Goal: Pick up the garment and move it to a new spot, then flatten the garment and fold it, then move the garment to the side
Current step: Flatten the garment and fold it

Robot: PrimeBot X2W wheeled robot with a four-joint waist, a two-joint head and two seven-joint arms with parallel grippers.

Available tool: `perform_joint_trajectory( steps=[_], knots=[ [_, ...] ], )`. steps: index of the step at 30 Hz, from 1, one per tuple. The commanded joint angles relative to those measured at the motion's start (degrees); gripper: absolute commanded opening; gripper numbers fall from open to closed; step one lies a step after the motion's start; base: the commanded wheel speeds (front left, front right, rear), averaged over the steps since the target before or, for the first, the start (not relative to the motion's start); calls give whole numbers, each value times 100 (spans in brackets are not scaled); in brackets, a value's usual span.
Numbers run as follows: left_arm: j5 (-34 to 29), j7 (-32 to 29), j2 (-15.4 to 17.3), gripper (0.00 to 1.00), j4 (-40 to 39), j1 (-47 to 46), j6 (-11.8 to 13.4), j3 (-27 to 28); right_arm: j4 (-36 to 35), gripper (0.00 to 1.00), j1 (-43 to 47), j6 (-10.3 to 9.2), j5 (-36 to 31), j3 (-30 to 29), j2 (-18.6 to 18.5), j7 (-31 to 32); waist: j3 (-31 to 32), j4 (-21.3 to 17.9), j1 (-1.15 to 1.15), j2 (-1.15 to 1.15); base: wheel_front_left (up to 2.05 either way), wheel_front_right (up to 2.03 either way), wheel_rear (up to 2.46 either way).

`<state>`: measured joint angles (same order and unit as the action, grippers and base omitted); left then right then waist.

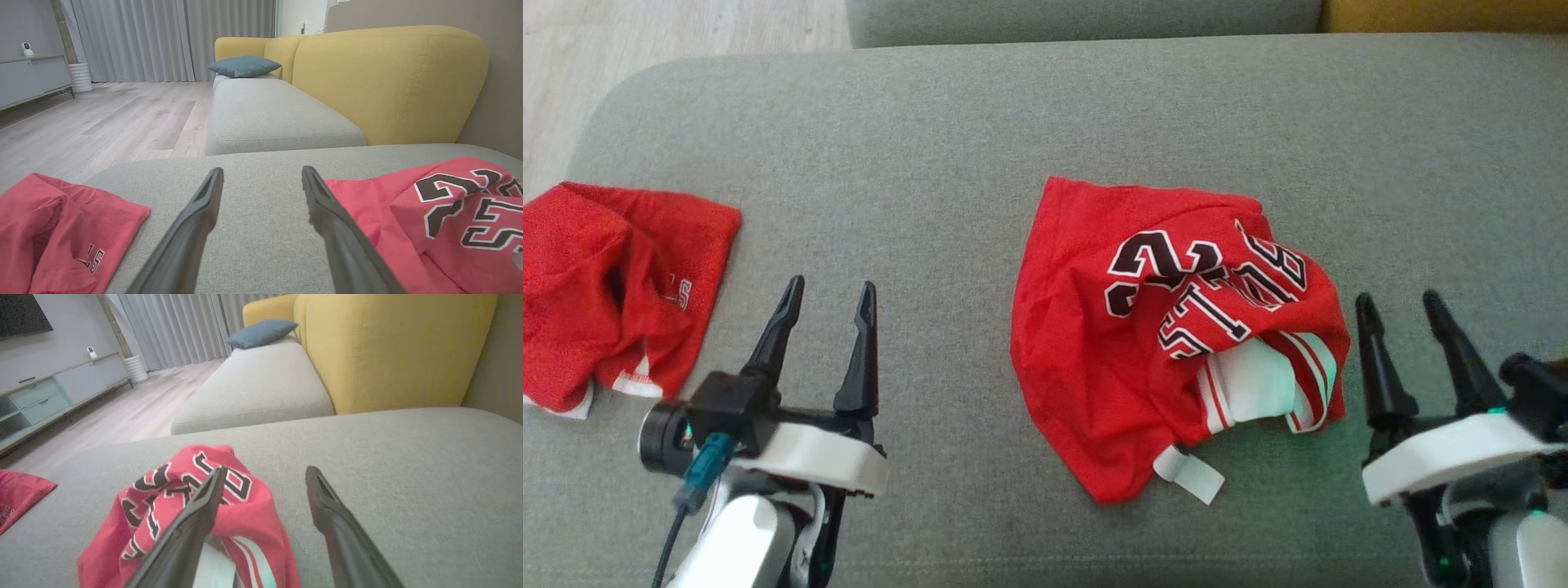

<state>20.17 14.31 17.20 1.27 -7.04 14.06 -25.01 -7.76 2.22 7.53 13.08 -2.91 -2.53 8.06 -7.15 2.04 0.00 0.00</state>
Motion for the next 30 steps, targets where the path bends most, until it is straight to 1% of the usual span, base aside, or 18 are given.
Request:
perform_joint_trajectory(
  steps=[1,4,5,10,14,15,16,17,21,24,27,30],
  knots=[
    [-68,68,45,100,-176,-108,-27,278,-136,100,25,-4,-33,105,-34,89,-4,1,0,0,0,0,0],
    [-105,68,11,100,-170,-122,-69,287,81,100,100,-4,-98,93,-34,345,-30,5,0,0,0,0,0],
    [-134,68,-18,100,-178,-147,-93,294,252,100,119,-4,-134,65,-34,489,-67,22,0,0,0,0,0],
    [-192,68,-92,100,-216,-234,-166,338,654,100,-69,-4,-218,68,-34,669,-225,92,0,0,0,0,0],
    [-243,69,-154,100,-231,-297,-225,381,947,100,-302,-4,-265,178,-34,869,-344,149,0,0,0,0,0],
    [-253,69,-170,100,-234,-303,-239,394,1006,62,-352,-4,-292,186,-38,922,-367,161,0,0,0,0,0],
    [-253,69,-170,100,-234,-303,-239,394,1006,62,-352,-4,-292,186,-38,922,-367,161,0,0,0,0,0],
    [-265,69,-188,100,-234,-312,-256,404,1041,0,-400,-4,-311,176,-51,946,-386,181,0,0,0,0,0],
    [-315,69,-258,100,-222,-342,-315,450,1024,0,-648,-4,-362,69,-184,882,-441,226,0,0,0,0,0],
    [-357,69,-311,100,-219,-372,-358,486,946,0,-979,-4,-443,32,-382,765,-485,258,0,0,0,0,0],
    [-399,69,-367,100,-216,-418,-407,521,974,0,-1496,-4,-523,173,-648,729,-540,288,0,0,0,0,0],
    [-443,69,-446,100,-198,-498,-485,516,1188,0,-2125,-4,-546,459,-949,752,-624,378,0,0,0,0,0]
  ],
)
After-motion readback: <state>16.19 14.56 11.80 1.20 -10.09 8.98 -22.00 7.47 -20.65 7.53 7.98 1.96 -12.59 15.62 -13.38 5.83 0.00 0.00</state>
